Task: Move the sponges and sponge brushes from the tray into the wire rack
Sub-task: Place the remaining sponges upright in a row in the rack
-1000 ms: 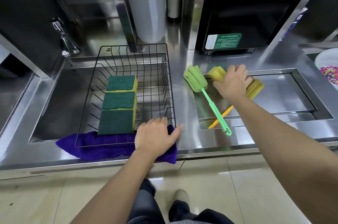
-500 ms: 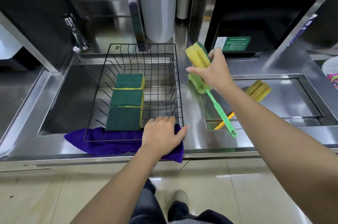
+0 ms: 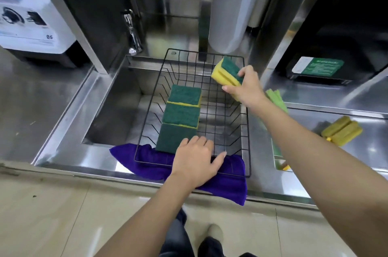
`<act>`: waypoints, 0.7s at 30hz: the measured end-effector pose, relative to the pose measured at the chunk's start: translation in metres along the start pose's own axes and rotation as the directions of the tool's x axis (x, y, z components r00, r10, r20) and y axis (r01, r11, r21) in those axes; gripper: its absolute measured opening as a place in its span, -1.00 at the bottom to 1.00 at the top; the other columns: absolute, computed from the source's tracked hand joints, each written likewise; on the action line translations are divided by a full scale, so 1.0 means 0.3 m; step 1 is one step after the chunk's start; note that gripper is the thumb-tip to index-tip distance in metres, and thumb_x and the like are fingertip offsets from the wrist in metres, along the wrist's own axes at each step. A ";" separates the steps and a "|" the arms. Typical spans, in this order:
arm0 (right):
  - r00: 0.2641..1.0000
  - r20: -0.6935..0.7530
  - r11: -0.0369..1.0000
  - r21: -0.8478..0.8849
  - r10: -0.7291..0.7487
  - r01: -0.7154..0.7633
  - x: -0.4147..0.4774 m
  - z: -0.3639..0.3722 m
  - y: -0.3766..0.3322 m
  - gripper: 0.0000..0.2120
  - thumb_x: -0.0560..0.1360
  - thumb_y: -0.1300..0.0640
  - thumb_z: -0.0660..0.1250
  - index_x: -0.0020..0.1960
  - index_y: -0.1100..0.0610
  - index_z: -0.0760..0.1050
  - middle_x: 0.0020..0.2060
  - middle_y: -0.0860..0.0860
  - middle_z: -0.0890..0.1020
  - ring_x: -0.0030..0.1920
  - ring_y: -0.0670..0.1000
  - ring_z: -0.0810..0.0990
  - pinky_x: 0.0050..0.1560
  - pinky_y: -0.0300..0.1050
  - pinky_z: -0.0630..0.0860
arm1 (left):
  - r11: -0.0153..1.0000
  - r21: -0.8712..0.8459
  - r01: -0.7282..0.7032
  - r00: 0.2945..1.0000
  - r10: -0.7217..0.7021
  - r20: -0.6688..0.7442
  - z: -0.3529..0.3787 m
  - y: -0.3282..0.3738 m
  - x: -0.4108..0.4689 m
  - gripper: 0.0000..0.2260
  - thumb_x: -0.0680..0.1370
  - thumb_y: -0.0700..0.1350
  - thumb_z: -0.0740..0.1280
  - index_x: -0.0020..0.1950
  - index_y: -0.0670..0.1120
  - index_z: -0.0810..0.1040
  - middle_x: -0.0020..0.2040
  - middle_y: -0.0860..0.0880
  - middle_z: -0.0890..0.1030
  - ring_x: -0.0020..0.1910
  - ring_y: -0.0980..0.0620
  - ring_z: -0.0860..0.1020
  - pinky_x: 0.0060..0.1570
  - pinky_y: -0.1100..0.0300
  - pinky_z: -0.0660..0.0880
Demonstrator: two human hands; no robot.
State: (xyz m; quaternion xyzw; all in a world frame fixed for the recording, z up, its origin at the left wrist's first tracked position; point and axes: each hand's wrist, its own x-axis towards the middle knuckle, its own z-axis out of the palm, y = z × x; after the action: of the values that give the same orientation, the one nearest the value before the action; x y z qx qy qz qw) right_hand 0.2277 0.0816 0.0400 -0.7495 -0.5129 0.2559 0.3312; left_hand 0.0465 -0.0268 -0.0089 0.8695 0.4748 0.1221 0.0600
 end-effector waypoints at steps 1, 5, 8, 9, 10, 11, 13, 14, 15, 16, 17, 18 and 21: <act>1.000 0.007 1.000 -0.017 -0.011 0.011 0.013 0.024 -0.010 -0.57 0.36 0.15 0.48 -0.02 0.09 0.22 0.05 0.03 0.29 0.10 0.07 0.36 0.07 -0.13 0.31 | 1.000 0.002 -0.010 1.000 0.010 0.004 0.002 -0.005 0.002 -0.56 0.48 0.18 0.09 -0.28 -0.13 0.55 -0.31 -0.08 0.59 -0.28 -0.10 0.52 -0.23 0.07 0.45; 0.997 0.039 0.996 -0.067 -0.061 0.063 0.062 0.122 -0.053 -0.66 0.40 0.23 0.43 0.00 0.08 0.28 0.21 0.15 0.35 0.26 0.12 0.35 0.26 -0.11 0.28 | 0.999 -0.022 -0.026 1.000 0.027 0.013 0.008 -0.021 0.006 -0.57 0.49 0.18 0.10 -0.26 -0.12 0.55 -0.31 -0.06 0.59 -0.27 -0.08 0.51 -0.23 0.07 0.45; 0.994 0.050 0.992 -0.076 -0.094 0.098 0.103 0.184 -0.084 -0.71 0.42 0.28 0.40 0.03 0.13 0.35 0.25 0.18 0.34 0.29 0.11 0.34 0.23 -0.21 0.23 | 0.998 -0.031 -0.047 0.998 0.048 0.034 0.010 -0.026 0.005 -0.56 0.51 0.18 0.08 -0.24 -0.12 0.56 -0.29 -0.05 0.58 -0.25 -0.06 0.50 -0.19 0.07 0.43; 0.994 0.053 0.991 -0.083 -0.100 0.104 0.117 0.204 -0.093 -0.71 0.42 0.27 0.41 0.01 0.13 0.35 0.25 0.18 0.34 0.29 0.11 0.34 0.23 -0.22 0.23 | 0.998 -0.038 -0.050 0.998 0.052 0.043 0.011 -0.026 0.005 -0.55 0.51 0.18 0.07 -0.22 -0.12 0.57 -0.28 -0.05 0.59 -0.24 -0.06 0.50 -0.17 0.06 0.42; 0.993 0.052 0.989 -0.097 -0.105 0.110 0.130 0.221 -0.101 -0.71 0.42 0.25 0.42 -0.01 0.12 0.33 0.25 0.18 0.34 0.29 0.11 0.34 0.24 -0.20 0.24 | 0.998 -0.043 -0.053 0.997 0.055 0.053 0.011 -0.026 0.006 -0.55 0.52 0.18 0.06 -0.20 -0.12 0.57 -0.26 -0.05 0.59 -0.22 -0.06 0.49 -0.15 0.04 0.41; 0.993 0.050 0.987 -0.116 -0.107 0.112 0.144 0.239 -0.106 -0.71 0.41 0.22 0.43 -0.02 0.12 0.33 0.25 0.18 0.35 0.28 0.12 0.34 0.26 -0.16 0.25 | 0.998 -0.043 -0.056 0.996 0.058 0.061 0.010 -0.024 0.005 -0.55 0.52 0.18 0.06 -0.19 -0.12 0.57 -0.25 -0.05 0.60 -0.22 -0.06 0.49 -0.13 0.04 0.41; 0.992 0.055 0.979 -0.162 -0.114 0.122 0.167 0.270 -0.113 -0.71 0.41 0.19 0.44 0.01 0.18 0.37 0.23 0.18 0.35 0.27 0.13 0.35 0.27 -0.07 0.29 | 0.998 -0.039 -0.057 0.996 0.059 0.072 0.010 -0.024 0.005 -0.56 0.51 0.17 0.07 -0.18 -0.12 0.57 -0.23 -0.05 0.60 -0.22 -0.06 0.49 -0.12 0.04 0.43; 0.990 0.069 0.972 -0.193 -0.124 0.135 0.174 0.284 -0.115 -0.69 0.41 0.19 0.44 0.05 0.22 0.38 0.23 0.18 0.35 0.26 0.14 0.36 0.27 -0.04 0.31 | 0.998 -0.036 -0.057 0.995 0.060 0.079 0.010 -0.023 0.005 -0.56 0.51 0.17 0.07 -0.18 -0.12 0.58 -0.23 -0.05 0.61 -0.22 -0.05 0.50 -0.12 0.04 0.43; 0.986 0.096 0.963 -0.220 -0.137 0.155 0.180 0.298 -0.115 -0.67 0.42 0.19 0.44 0.09 0.23 0.38 0.23 0.19 0.35 0.26 0.16 0.36 0.29 -0.01 0.32 | 0.998 -0.031 -0.059 0.994 0.061 0.086 0.009 -0.022 0.005 -0.56 0.51 0.17 0.07 -0.18 -0.11 0.58 -0.23 -0.05 0.61 -0.22 -0.05 0.50 -0.12 0.04 0.44; 0.979 0.138 0.952 -0.248 -0.149 0.180 0.183 0.311 -0.114 -0.66 0.42 0.19 0.42 0.12 0.23 0.38 0.24 0.20 0.36 0.27 0.18 0.35 0.30 0.00 0.32 | 0.998 -0.022 -0.061 0.994 0.062 0.092 0.009 -0.020 0.006 -0.56 0.51 0.16 0.06 -0.18 -0.11 0.58 -0.24 -0.05 0.61 -0.22 -0.05 0.51 -0.11 0.04 0.44; 0.968 0.199 0.934 -0.291 -0.153 0.208 0.187 0.322 -0.110 -0.65 0.44 0.19 0.41 0.16 0.23 0.39 0.24 0.21 0.37 0.28 0.20 0.35 0.30 0.00 0.31 | 0.998 -0.015 -0.060 0.993 0.061 0.097 0.009 -0.019 0.007 -0.56 0.51 0.16 0.05 -0.18 -0.11 0.59 -0.23 -0.06 0.61 -0.21 -0.05 0.51 -0.11 0.04 0.45; 0.953 0.265 0.911 -0.341 -0.147 0.234 0.189 0.330 -0.107 -0.63 0.46 0.17 0.38 0.20 0.22 0.39 0.25 0.23 0.38 0.29 0.22 0.33 0.31 0.00 0.29 | 0.998 -0.013 -0.058 0.993 0.059 0.102 0.009 -0.018 0.007 -0.55 0.51 0.16 0.04 -0.17 -0.11 0.59 -0.23 -0.06 0.61 -0.21 -0.05 0.51 -0.10 0.04 0.44; 0.934 0.344 0.889 -0.391 -0.099 0.238 0.200 0.325 -0.104 -0.62 0.50 0.09 0.31 0.28 0.16 0.41 0.30 0.27 0.38 0.37 0.24 0.28 0.38 0.02 0.25 | 0.998 -0.016 -0.059 0.993 0.060 0.100 0.011 -0.015 0.007 -0.55 0.52 0.16 0.04 -0.16 -0.11 0.58 -0.21 -0.07 0.61 -0.20 -0.06 0.50 -0.11 0.03 0.42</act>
State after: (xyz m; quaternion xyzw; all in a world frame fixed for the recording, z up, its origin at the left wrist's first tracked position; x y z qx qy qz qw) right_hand 0.1590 0.1687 -0.0023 -0.7051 -0.6663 0.2234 0.0943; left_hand 0.0448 -0.0227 -0.0127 0.8879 0.4443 0.0833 0.0858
